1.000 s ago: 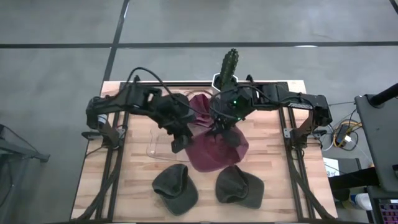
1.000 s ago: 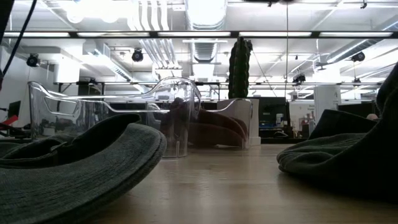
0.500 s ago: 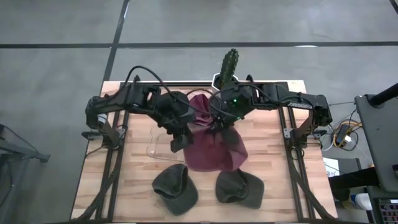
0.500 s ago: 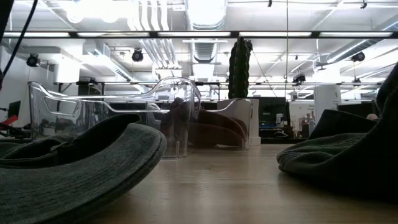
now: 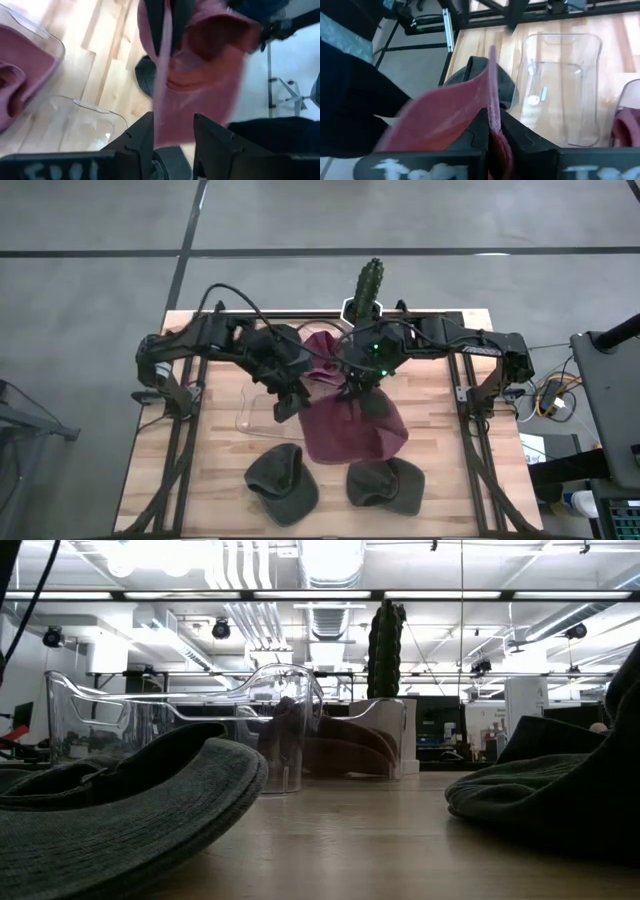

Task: Pick & Place hat
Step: Put the red cap into the top transparent bin, then put the right black cap into the bottom transparent bin

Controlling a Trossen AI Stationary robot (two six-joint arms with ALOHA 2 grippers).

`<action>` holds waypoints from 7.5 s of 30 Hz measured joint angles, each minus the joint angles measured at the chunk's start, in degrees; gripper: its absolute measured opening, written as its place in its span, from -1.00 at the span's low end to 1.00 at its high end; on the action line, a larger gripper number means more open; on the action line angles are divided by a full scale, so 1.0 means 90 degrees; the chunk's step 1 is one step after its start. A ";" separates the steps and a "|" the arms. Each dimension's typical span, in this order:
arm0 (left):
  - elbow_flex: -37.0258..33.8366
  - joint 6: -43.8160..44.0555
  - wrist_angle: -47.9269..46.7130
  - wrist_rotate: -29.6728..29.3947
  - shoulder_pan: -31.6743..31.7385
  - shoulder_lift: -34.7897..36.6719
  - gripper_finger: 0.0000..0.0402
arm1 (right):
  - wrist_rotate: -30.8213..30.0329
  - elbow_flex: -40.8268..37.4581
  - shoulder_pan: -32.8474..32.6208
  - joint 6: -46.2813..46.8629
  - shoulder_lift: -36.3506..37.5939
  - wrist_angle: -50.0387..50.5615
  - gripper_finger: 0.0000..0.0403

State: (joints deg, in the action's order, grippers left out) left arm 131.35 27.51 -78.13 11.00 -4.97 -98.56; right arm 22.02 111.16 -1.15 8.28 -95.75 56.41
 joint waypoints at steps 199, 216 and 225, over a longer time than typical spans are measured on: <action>-0.0061 -0.1746 0.1288 -0.6322 0.0238 0.2007 -0.24 | -0.3120 0.0032 0.2186 -0.1026 -0.2540 0.2358 -0.89; -0.0061 -0.1898 0.1285 -0.6321 0.0238 0.2000 -0.24 | -0.3113 0.0070 0.2077 0.0203 -0.1131 0.2371 0.06; -0.0061 -0.2018 0.1285 -0.6321 0.0238 0.2000 -0.24 | -0.1251 -0.0059 0.1456 0.1401 0.0191 0.2668 0.07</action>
State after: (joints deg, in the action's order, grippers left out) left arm 130.80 9.34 -66.57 -45.89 -2.83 -80.55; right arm 10.76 110.63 11.96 20.89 -94.03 80.42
